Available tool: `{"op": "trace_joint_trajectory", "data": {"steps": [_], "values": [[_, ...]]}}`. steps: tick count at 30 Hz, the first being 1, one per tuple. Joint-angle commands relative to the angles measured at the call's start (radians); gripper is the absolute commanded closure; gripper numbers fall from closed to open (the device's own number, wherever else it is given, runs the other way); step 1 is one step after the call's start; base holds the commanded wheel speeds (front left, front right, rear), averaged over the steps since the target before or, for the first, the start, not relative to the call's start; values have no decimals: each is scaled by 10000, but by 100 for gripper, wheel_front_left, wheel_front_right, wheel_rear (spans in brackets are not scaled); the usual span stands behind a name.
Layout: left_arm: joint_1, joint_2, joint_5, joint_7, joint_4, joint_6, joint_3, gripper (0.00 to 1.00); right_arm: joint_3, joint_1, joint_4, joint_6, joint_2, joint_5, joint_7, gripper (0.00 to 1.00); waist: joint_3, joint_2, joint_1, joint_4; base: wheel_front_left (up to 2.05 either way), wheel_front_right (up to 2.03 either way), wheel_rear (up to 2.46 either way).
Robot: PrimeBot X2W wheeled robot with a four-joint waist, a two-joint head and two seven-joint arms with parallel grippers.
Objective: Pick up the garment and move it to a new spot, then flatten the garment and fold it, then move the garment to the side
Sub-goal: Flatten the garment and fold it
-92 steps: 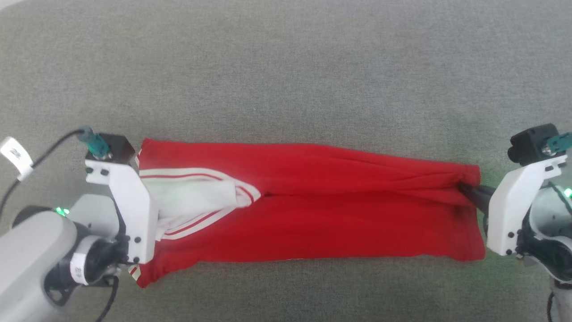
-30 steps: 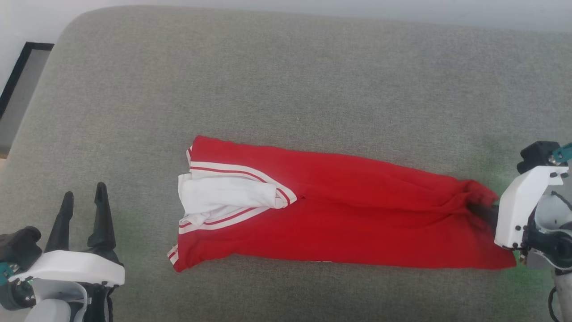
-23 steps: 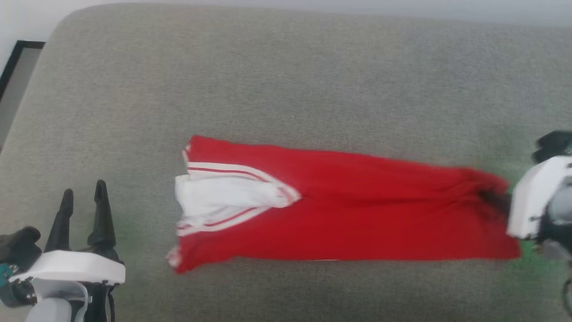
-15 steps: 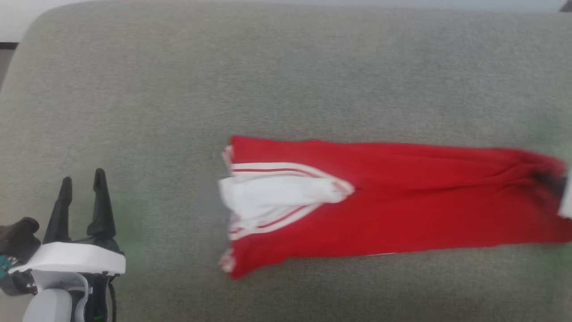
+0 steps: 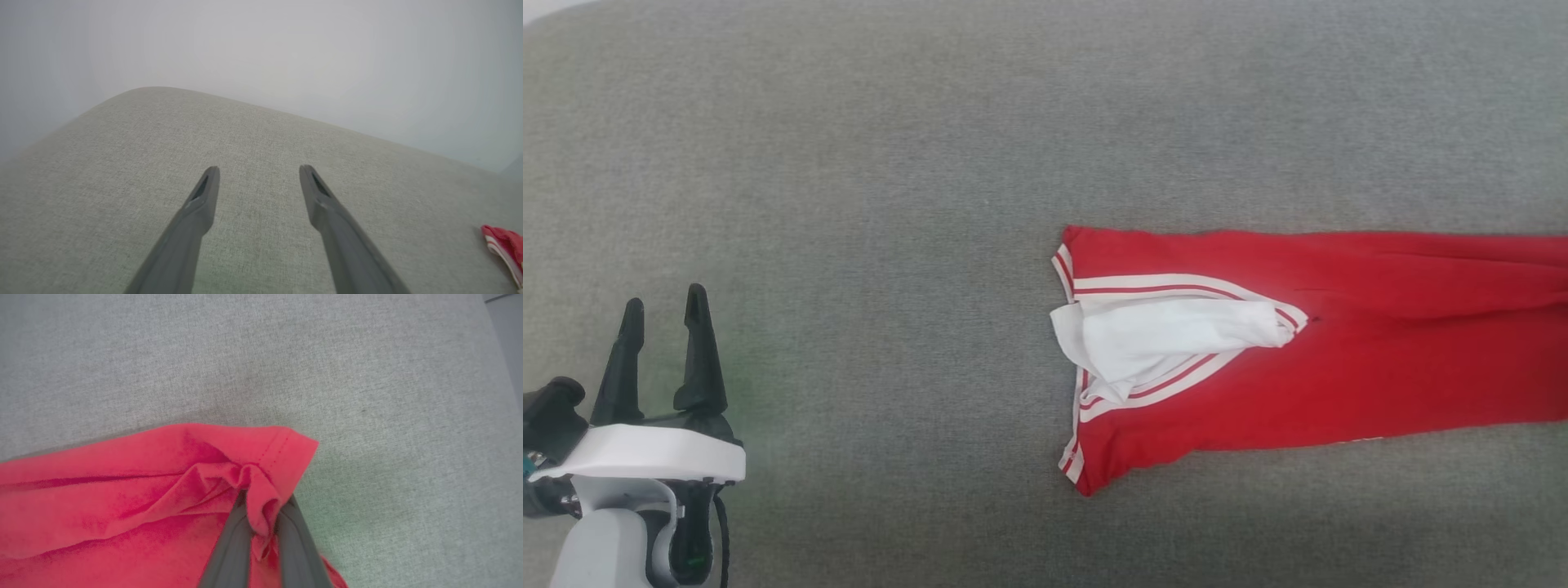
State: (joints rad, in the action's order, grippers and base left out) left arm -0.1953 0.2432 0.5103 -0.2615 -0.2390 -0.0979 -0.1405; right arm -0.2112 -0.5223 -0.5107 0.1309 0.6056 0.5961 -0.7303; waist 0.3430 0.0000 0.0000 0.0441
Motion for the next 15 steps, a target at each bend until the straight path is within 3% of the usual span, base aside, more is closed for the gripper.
{"op": "trace_joint_trajectory", "data": {"steps": [1,5,10,15], "values": [[-150,-20,-36,-38,-6,-33,-66,0,89,-91,46,-3,-2,181,15,100,-18,0,0,-62,0,0,0],[-75,-76,-102,-36,-4,-96,-165,0,457,131,719,-1,-275,902,-217,100,-111,0,0,-189,0,0,0],[30,-150,-99,-37,-35,-128,-238,0,1017,761,2454,0,-767,1749,-728,100,-323,0,0,-295,0,0,0],[68,-158,-119,-37,-105,-170,-180,0,1439,1252,3862,0,-1466,1976,-1020,100,-530,0,0,-260,0,0,0]]}}
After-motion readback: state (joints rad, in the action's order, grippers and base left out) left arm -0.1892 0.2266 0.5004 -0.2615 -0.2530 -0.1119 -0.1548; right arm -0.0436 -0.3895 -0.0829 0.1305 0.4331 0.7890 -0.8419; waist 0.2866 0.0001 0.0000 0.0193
